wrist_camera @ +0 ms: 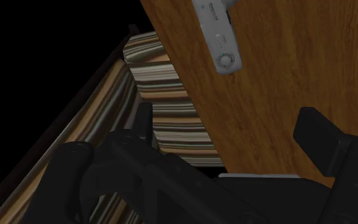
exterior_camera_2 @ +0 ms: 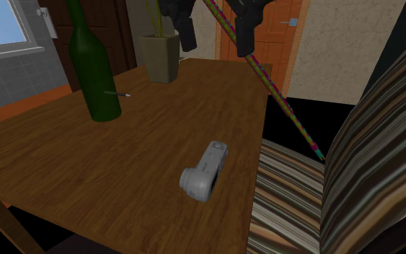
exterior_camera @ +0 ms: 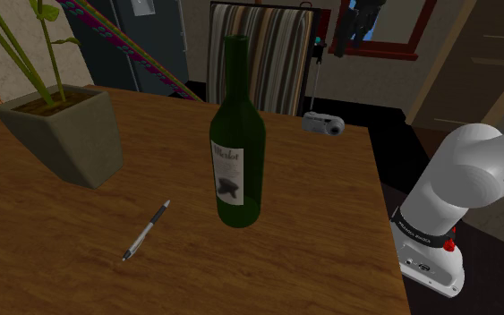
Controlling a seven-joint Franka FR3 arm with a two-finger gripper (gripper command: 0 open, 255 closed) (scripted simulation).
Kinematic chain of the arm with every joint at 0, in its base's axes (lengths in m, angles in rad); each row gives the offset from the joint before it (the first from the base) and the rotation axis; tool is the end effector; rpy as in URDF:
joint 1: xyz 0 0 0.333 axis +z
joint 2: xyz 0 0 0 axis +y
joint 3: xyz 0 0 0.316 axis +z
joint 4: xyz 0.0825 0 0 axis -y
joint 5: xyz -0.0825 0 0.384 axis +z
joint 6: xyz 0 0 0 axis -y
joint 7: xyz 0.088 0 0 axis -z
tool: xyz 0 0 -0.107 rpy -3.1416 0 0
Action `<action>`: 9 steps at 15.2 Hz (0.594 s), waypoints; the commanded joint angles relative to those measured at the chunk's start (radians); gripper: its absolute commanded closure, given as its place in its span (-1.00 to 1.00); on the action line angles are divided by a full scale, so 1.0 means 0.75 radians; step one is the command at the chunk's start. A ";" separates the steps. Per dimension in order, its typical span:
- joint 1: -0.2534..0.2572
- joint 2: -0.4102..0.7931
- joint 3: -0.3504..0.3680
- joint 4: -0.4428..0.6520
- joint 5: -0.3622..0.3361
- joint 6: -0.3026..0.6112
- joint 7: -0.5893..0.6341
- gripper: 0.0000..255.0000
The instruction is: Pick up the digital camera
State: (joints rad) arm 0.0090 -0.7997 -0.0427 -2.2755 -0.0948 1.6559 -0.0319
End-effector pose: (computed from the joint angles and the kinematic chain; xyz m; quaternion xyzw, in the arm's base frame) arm 0.3107 -0.0253 0.6413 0.9955 0.0039 0.0887 0.0345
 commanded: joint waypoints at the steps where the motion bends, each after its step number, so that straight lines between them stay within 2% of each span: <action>1: 0.000 0.000 0.000 0.000 0.000 0.000 0.000 -1.00; 9: 0.014 0.052 -0.072 -0.284 0.044 0.191 -0.037 -1.00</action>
State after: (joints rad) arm 0.0182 -0.7783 -0.0866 -2.4683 -0.0648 1.7747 -0.0525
